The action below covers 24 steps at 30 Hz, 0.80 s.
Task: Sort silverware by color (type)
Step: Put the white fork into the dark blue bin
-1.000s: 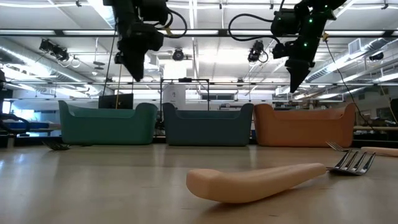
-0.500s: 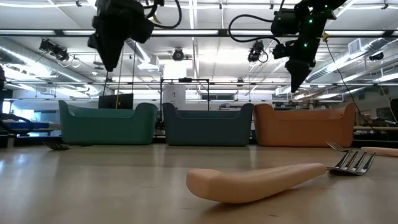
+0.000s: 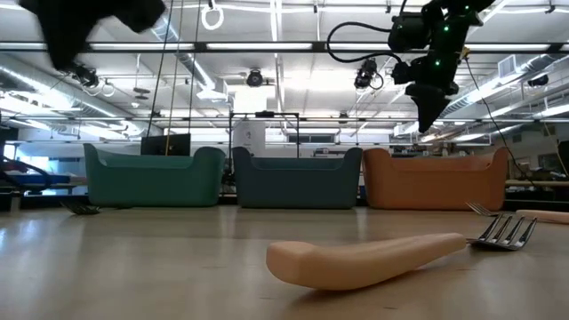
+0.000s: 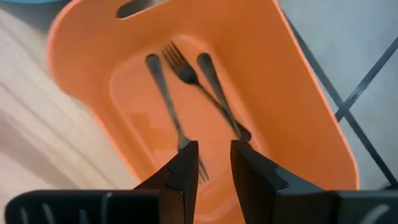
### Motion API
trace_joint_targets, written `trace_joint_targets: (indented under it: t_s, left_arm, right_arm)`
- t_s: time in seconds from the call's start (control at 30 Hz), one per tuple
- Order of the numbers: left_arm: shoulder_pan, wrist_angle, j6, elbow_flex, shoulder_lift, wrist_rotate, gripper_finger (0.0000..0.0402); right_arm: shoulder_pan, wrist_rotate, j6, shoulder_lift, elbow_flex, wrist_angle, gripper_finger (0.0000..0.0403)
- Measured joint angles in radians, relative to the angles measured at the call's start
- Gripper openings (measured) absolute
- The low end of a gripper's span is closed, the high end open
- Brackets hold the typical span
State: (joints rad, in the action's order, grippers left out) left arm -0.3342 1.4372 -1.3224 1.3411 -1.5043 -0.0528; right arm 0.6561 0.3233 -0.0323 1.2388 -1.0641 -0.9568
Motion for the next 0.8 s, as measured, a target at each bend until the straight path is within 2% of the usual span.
trace_joint_targets:
  t_s: [0.33, 0.47, 0.57, 0.7, 0.8]
  left_arm:
    - [-0.375, -0.044, -0.587, 0.001, -0.008, -0.006, 0.0108]
    - [-0.489, -0.047, -0.731, 0.001, -0.047, 0.016, 0.0108]
    - [-0.544, -0.049, -0.725, 0.001, -0.084, 0.029, 0.0108]
    - [-0.570, -0.048, -0.632, 0.001, -0.125, 0.037, 0.0108]
    - [-0.567, -0.061, -0.465, 0.001, -0.156, 0.067, 0.0108]
  right_arm:
    - [-0.138, -0.003, 0.159, 0.000, 0.000, -0.032, 0.0101]
    - [-0.203, -0.003, 0.254, 0.000, 0.000, -0.053, 0.0101]
    - [-0.251, -0.009, 0.286, 0.000, 0.000, -0.055, 0.0101]
    - [-0.311, -0.049, 0.333, 0.000, 0.000, -0.055, 0.0101]
    - [-0.363, -0.063, 0.380, 0.000, 0.000, -0.055, 0.0101]
